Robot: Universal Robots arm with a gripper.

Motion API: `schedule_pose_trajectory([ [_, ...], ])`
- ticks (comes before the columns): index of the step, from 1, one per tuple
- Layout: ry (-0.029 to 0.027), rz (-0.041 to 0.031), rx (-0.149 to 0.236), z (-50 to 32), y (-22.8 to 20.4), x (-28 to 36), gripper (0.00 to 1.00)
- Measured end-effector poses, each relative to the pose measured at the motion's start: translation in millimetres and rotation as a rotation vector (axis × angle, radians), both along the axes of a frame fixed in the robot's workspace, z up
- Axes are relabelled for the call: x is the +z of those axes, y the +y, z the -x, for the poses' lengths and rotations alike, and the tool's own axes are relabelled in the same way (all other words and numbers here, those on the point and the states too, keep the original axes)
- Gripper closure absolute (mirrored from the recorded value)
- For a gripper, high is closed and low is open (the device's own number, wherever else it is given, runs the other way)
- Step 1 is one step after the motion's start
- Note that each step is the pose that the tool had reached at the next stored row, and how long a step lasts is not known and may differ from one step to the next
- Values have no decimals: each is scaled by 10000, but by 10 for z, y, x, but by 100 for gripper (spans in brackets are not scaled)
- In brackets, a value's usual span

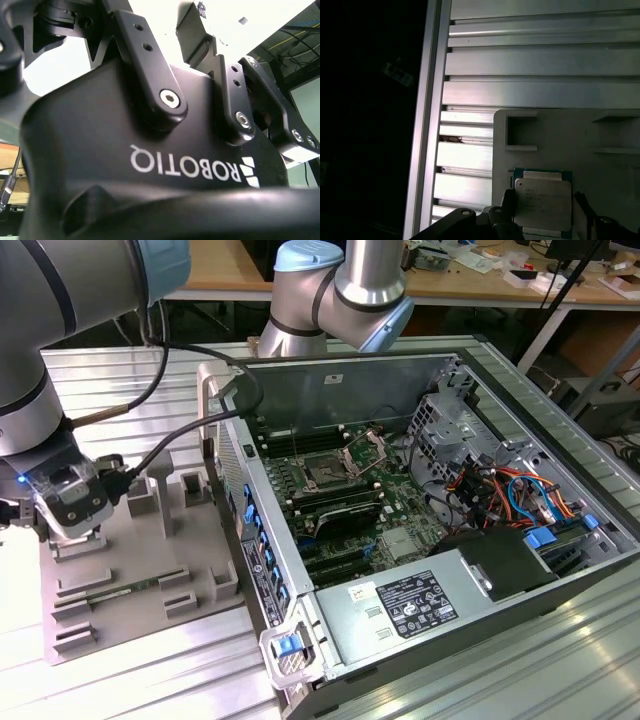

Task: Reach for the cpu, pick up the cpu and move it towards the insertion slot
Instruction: 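Pick up the cpu and move it towards the insertion slot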

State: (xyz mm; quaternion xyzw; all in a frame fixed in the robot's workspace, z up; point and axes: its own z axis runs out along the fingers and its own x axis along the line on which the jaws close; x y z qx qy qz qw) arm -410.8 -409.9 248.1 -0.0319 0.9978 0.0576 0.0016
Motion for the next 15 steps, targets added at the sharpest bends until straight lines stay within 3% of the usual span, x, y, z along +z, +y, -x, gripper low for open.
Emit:
schedule_pose_trajectory([
  [15, 0, -114, 0, 0, 0, 56, 46],
])
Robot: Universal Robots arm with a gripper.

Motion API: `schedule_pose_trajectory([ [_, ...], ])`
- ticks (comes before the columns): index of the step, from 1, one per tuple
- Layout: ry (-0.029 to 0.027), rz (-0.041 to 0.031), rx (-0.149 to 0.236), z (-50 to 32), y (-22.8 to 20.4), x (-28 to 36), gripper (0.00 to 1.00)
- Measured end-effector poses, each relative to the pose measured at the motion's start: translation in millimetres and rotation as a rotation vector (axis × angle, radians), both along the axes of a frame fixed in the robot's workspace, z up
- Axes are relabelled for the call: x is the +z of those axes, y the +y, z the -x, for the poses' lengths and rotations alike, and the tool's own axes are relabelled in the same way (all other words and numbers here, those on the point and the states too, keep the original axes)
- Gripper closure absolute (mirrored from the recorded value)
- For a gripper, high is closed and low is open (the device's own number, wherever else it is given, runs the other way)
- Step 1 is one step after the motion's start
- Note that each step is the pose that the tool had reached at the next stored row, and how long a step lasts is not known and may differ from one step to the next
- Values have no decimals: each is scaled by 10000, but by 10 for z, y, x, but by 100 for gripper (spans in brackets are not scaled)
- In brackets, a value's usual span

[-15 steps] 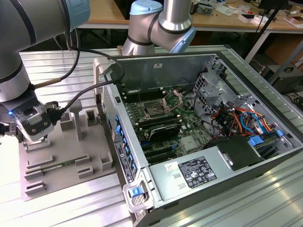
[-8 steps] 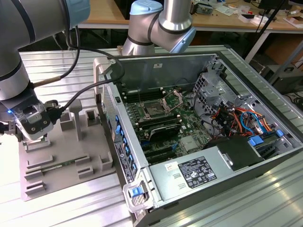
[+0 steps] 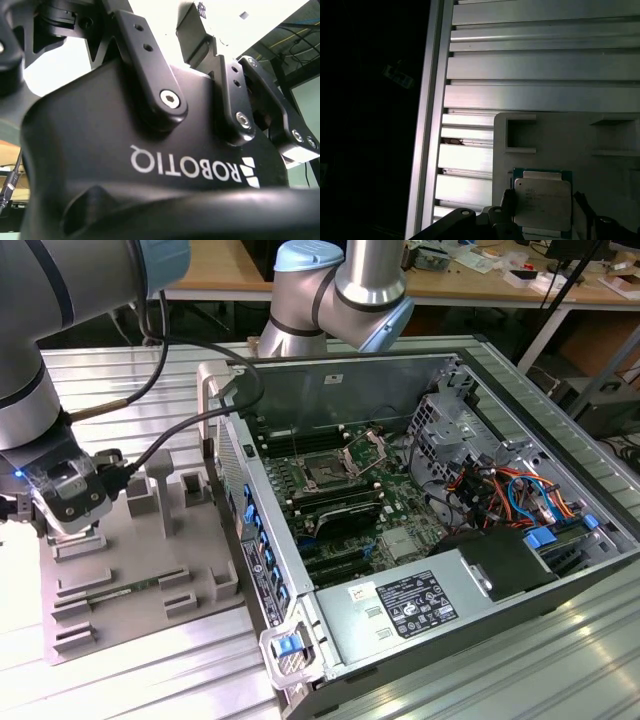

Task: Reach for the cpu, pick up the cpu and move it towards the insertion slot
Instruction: 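Pick up the cpu and move it towards the insertion slot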

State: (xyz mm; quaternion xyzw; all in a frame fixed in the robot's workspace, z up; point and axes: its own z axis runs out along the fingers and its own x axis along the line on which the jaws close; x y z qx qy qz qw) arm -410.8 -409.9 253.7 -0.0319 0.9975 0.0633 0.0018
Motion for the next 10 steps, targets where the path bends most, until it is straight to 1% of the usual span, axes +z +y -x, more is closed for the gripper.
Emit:
schedule_pose_trajectory([
  [7, 0, -20, 0, 0, 0, 23, 46],
  [10, 0, -44, 0, 0, 0, 29, 46],
])
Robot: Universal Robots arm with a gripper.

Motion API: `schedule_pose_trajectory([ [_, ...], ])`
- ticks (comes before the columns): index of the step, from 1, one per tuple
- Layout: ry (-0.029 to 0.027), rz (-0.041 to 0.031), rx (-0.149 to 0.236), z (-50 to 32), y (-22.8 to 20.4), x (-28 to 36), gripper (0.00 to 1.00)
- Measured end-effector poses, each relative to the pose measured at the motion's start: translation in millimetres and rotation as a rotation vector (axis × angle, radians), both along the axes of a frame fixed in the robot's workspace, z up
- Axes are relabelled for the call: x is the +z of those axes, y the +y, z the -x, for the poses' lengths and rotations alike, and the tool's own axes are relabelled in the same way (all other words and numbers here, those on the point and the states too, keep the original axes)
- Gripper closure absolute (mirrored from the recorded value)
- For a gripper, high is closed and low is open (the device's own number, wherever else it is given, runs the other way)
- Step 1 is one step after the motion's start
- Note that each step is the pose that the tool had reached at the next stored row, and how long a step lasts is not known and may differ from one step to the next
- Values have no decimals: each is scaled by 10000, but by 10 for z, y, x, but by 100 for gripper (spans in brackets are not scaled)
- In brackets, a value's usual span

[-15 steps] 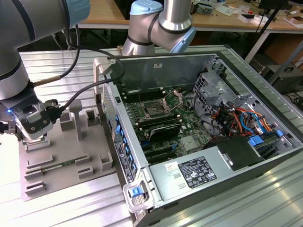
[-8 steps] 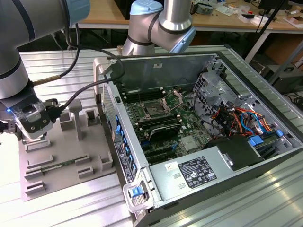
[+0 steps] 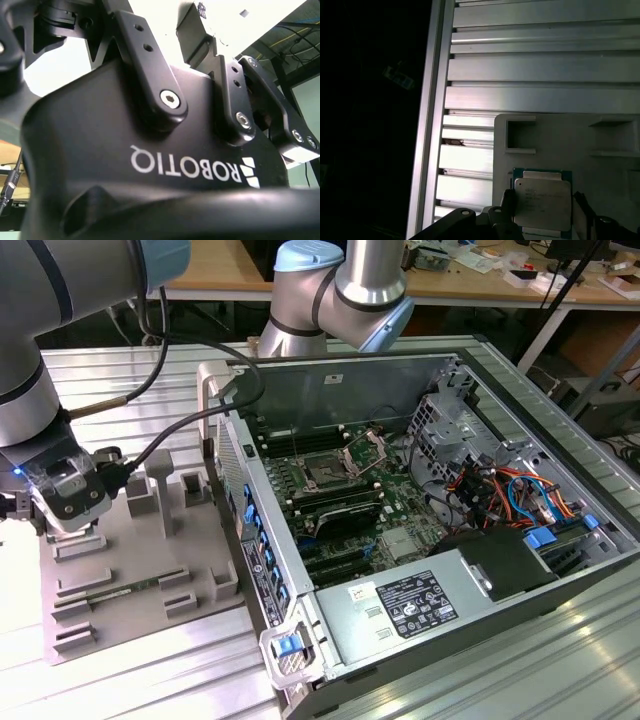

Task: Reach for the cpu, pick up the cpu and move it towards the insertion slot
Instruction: 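Pick up the cpu and move it towards the insertion slot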

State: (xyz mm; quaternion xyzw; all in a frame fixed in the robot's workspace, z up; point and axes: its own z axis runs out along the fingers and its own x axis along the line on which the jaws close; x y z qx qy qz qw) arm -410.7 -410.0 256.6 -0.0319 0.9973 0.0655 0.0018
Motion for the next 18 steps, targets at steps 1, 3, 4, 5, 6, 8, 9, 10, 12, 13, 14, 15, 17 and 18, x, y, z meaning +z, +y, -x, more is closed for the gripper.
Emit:
schedule_pose_trajectory([
  [1, 0, -11, 0, 0, 0, 1, 46],
  [3, 1, -22, -1, 0, 0, 8, 46],
  [4, 0, -25, 0, 0, 0, 11, 46],
  [5, 0, -28, 0, 0, 0, 18, 46],
  [6, 1, -28, -1, 0, 0, 22, 46],
  [8, 0, -31, 0, 0, 0, 30, 46],
  [9, -2, -37, 0, 0, 0, 30, 46],
  [10, -1, -47, -1, 0, 0, 32, 46],
  [12, -1, -51, -1, 0, 0, 34, 46],
  [13, 0, -52, 0, 0, 0, 36, 46],
  [14, 1, -56, 0, 0, 0, 38, 46],
  [15, 1, -60, -1, 0, 0, 39, 46],
  [17, 1, -63, 0, 0, 0, 42, 46],
  [18, 0, -64, 0, 0, 0, 45, 46],
])
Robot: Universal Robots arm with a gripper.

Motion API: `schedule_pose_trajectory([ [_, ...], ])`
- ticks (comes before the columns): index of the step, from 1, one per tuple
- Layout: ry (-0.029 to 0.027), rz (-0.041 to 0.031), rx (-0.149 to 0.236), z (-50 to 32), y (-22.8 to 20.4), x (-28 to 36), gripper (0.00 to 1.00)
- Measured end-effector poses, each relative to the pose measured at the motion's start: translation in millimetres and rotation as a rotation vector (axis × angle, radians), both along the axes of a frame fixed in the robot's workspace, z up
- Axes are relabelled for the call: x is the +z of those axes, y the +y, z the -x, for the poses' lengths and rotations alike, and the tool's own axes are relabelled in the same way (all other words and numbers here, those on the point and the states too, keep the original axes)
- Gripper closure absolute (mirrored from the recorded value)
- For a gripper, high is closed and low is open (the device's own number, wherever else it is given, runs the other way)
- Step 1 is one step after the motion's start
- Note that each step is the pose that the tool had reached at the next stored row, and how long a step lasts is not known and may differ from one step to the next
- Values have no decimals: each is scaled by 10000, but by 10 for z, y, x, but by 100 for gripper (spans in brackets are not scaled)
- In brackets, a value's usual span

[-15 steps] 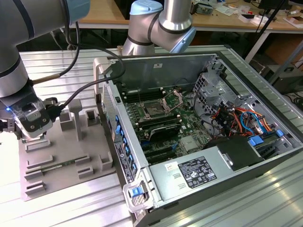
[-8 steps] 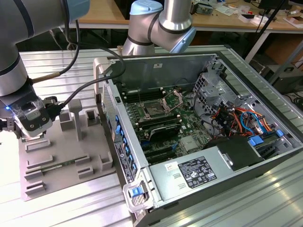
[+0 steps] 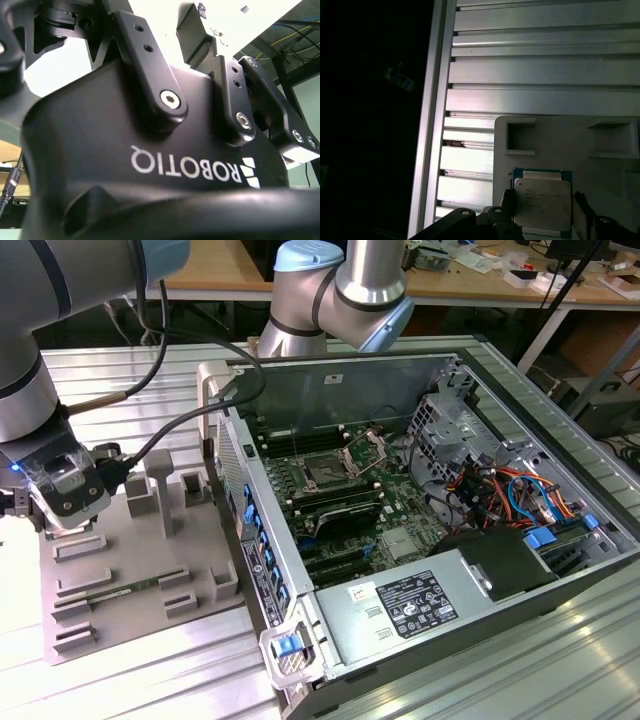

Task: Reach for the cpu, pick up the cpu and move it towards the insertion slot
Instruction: 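Pick up the cpu and move it towards the insertion slot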

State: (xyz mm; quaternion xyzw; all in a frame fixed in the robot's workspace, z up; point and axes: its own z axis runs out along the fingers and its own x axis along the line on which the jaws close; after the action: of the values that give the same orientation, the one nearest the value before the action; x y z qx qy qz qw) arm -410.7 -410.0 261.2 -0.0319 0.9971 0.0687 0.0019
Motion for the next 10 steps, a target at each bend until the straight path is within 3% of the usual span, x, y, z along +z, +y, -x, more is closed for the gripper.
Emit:
schedule_pose_trajectory([
  [10, 0, -11, 0, 0, 0, 20, 46],
])
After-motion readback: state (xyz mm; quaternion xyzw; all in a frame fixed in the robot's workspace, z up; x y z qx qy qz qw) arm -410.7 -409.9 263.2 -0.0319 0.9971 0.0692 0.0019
